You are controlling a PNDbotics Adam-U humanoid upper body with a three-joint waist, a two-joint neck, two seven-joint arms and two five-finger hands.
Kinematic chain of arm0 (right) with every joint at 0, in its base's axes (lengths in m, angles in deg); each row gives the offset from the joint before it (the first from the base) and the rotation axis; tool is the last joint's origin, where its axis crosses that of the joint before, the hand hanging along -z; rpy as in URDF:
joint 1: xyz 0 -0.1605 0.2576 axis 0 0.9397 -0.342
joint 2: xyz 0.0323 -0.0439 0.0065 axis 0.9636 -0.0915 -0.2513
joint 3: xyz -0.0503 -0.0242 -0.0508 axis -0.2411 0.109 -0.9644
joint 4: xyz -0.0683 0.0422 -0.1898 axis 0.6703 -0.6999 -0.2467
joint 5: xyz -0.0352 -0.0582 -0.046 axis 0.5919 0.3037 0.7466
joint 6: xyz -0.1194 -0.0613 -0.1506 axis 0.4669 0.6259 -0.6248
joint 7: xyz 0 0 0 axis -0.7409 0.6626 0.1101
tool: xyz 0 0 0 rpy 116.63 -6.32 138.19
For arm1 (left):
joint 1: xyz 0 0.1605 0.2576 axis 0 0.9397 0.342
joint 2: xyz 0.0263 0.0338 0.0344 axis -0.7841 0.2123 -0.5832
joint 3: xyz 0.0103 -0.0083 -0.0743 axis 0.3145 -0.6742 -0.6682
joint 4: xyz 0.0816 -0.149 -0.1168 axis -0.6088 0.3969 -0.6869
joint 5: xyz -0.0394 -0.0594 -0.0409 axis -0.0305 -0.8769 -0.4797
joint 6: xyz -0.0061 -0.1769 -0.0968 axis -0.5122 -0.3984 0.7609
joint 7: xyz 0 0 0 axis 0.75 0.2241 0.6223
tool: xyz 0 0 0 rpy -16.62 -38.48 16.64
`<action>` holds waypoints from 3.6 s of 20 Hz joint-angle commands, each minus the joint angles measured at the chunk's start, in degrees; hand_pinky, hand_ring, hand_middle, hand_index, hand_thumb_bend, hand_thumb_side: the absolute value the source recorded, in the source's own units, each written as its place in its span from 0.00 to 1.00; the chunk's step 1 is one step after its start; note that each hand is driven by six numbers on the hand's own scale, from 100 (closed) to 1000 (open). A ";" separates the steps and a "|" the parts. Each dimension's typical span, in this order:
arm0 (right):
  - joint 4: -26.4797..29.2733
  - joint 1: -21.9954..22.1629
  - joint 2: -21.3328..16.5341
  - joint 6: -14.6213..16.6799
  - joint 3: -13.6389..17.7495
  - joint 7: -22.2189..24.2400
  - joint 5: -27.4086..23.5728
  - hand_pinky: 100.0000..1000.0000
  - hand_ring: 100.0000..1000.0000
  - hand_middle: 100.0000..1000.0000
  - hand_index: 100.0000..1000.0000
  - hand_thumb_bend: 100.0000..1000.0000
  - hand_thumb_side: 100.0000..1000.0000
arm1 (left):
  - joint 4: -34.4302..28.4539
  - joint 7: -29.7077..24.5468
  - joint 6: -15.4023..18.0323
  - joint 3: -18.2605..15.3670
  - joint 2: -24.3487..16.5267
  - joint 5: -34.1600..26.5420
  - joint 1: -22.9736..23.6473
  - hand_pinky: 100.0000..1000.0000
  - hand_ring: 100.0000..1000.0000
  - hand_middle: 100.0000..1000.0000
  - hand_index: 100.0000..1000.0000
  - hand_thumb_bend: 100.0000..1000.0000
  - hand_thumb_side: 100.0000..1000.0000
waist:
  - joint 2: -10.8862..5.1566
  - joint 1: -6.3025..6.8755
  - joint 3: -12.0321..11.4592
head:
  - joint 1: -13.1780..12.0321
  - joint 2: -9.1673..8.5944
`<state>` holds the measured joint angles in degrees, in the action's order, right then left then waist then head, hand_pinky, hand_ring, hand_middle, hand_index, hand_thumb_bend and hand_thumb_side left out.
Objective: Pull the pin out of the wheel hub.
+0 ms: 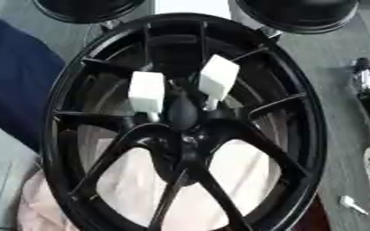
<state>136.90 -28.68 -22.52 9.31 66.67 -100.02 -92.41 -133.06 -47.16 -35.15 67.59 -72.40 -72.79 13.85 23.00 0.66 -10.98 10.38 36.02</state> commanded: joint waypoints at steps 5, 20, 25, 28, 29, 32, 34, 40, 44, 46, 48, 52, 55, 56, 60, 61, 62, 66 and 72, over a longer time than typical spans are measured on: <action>1.17 1.24 -3.60 -0.61 1.35 -1.71 1.05 0.77 0.55 0.41 0.60 0.36 0.24 | 0.44 -6.64 -5.42 9.98 -12.73 6.73 -10.69 0.74 0.66 0.58 0.79 0.22 0.51 | -1.57 2.17 -1.00 | 2.84 0.70; 1.33 2.02 -4.04 -1.05 0.86 -1.48 1.44 0.77 0.55 0.41 0.60 0.37 0.24 | -1.84 -20.91 -10.10 33.18 -28.38 5.53 -31.47 0.75 0.68 0.62 0.81 0.28 0.59 | -1.94 2.57 -0.58 | 1.65 1.02; 1.32 2.45 -3.97 -1.03 1.04 -1.52 1.49 0.77 0.55 0.41 0.60 0.37 0.24 | 0.02 -25.60 -14.71 40.49 -22.84 4.24 -39.09 0.75 0.68 0.65 0.82 0.30 0.61 | -2.25 2.45 -0.93 | 1.67 1.02; 1.42 2.59 -3.95 -0.96 1.27 -1.77 1.49 0.77 0.55 0.41 0.59 0.37 0.24 | 1.42 -28.49 -17.10 43.34 -20.02 3.84 -43.79 0.75 0.69 0.68 0.83 0.32 0.62 | -2.27 2.36 -1.35 | 1.85 0.93; 1.43 2.64 -3.94 -0.95 1.34 -1.88 1.48 0.76 0.55 0.41 0.59 0.37 0.24 | 1.80 -29.52 -17.86 44.15 -19.18 3.65 -45.35 0.75 0.69 0.69 0.84 0.32 0.62 | -2.26 2.32 -1.53 | 1.91 0.87; 1.42 2.73 -3.93 -0.92 1.39 -2.03 1.44 0.76 0.55 0.41 0.59 0.37 0.24 | 1.71 -32.64 -19.67 45.33 -17.67 3.39 -47.85 0.75 0.69 0.70 0.84 0.34 0.63 | -2.28 2.25 -1.74 | 1.84 0.64; 1.40 2.76 -3.92 -0.90 1.40 -2.07 1.42 0.76 0.55 0.41 0.59 0.37 0.24 | 1.24 -34.82 -20.51 45.37 -17.21 3.58 -48.60 0.75 0.69 0.70 0.85 0.34 0.63 | -2.30 2.22 -1.80 | 1.78 0.56; 1.33 2.74 -3.84 -0.93 1.25 -1.94 1.37 0.76 0.55 0.41 0.59 0.37 0.24 | 0.39 -41.52 -22.33 45.47 -15.83 4.04 -49.81 0.77 0.72 0.73 0.86 0.38 0.64 | -2.32 2.11 -1.72 | 1.51 0.73; 1.35 2.64 -3.73 -0.91 1.17 -1.90 1.31 0.76 0.55 0.41 0.59 0.37 0.24 | 1.28 -45.98 -22.54 45.48 -14.99 4.74 -49.99 0.79 0.74 0.74 0.86 0.39 0.62 | -2.24 1.98 -1.55 | 1.36 0.93; 1.36 2.60 -3.68 -0.90 1.13 -1.90 1.28 0.76 0.55 0.41 0.59 0.37 0.24 | 1.85 -48.21 -22.27 45.51 -14.70 5.21 -49.89 0.80 0.75 0.75 0.86 0.43 0.62 | -2.15 1.92 -1.46 | 1.27 1.02; 1.39 2.54 -3.61 -0.88 1.07 -1.88 1.25 0.76 0.55 0.41 0.59 0.37 0.24 | 2.53 -50.38 -21.81 45.65 -14.39 5.83 -49.72 0.81 0.76 0.76 0.86 0.44 0.61 | -2.05 1.83 -1.36 | 1.06 1.10; 1.44 2.43 -3.42 -0.86 0.99 -1.84 1.21 0.76 0.55 0.41 0.59 0.37 0.24 | 4.63 -54.31 -20.57 45.86 -13.51 8.48 -49.58 0.84 0.79 0.78 0.87 0.48 0.57 | -1.83 1.59 -1.20 | 0.69 1.05; 1.46 2.33 -3.22 -0.86 0.91 -1.75 1.17 0.76 0.55 0.41 0.59 0.37 0.24 | 6.54 -57.02 -19.39 45.64 -12.49 10.91 -49.68 0.86 0.80 0.80 0.87 0.49 0.54 | -1.63 1.34 -1.06 | 0.44 1.04; 1.46 2.32 -3.15 -0.87 0.89 -1.72 1.16 0.76 0.55 0.41 0.59 0.37 0.24 | 7.13 -58.01 -18.95 45.43 -12.11 11.64 -49.77 0.86 0.81 0.80 0.87 0.49 0.53 | -1.54 1.25 -1.02 | 0.31 0.99; 1.46 2.27 -2.92 -0.92 0.77 -1.58 1.14 0.76 0.55 0.41 0.59 0.37 0.23 | 9.05 -61.80 -17.72 44.53 -10.57 13.65 -50.28 0.86 0.81 0.80 0.87 0.47 0.47 | -1.18 0.94 -0.83 | -0.16 0.86; 1.47 2.24 -2.86 -0.93 0.75 -1.56 1.14 0.76 0.55 0.41 0.59 0.37 0.24 | 9.38 -62.41 -17.49 44.37 -10.23 13.93 -50.38 0.86 0.81 0.80 0.87 0.47 0.48 | -1.07 0.86 -0.78 | -0.27 0.83; 1.49 2.21 -2.81 -0.94 0.72 -1.54 1.12 0.76 0.55 0.41 0.59 0.37 0.24 | 9.74 -62.80 -17.32 44.29 -9.93 14.30 -50.49 0.86 0.80 0.80 0.87 0.47 0.48 | -0.97 0.79 -0.72 | -0.40 0.78; 1.55 2.08 -2.64 -1.00 0.55 -1.36 1.10 0.76 0.55 0.41 0.59 0.37 0.24 | 11.31 -63.22 -16.90 44.29 -8.73 14.71 -50.76 0.84 0.79 0.76 0.87 0.44 0.48 | -0.48 0.51 -0.50 | -0.80 0.50; 1.62 1.96 -2.47 -1.06 0.56 -1.43 1.06 0.77 0.55 0.41 0.59 0.35 0.25 | 12.33 -63.63 -16.46 44.67 -7.85 13.53 -50.92 0.83 0.78 0.72 0.85 0.44 0.49 | -0.10 0.33 -0.30 | -0.95 0.60</action>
<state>137.20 -26.38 -24.39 8.15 67.07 -101.59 -91.23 -120.63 -109.53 -50.71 113.14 -79.73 -58.83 -35.82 23.95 1.03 -11.32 9.63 37.13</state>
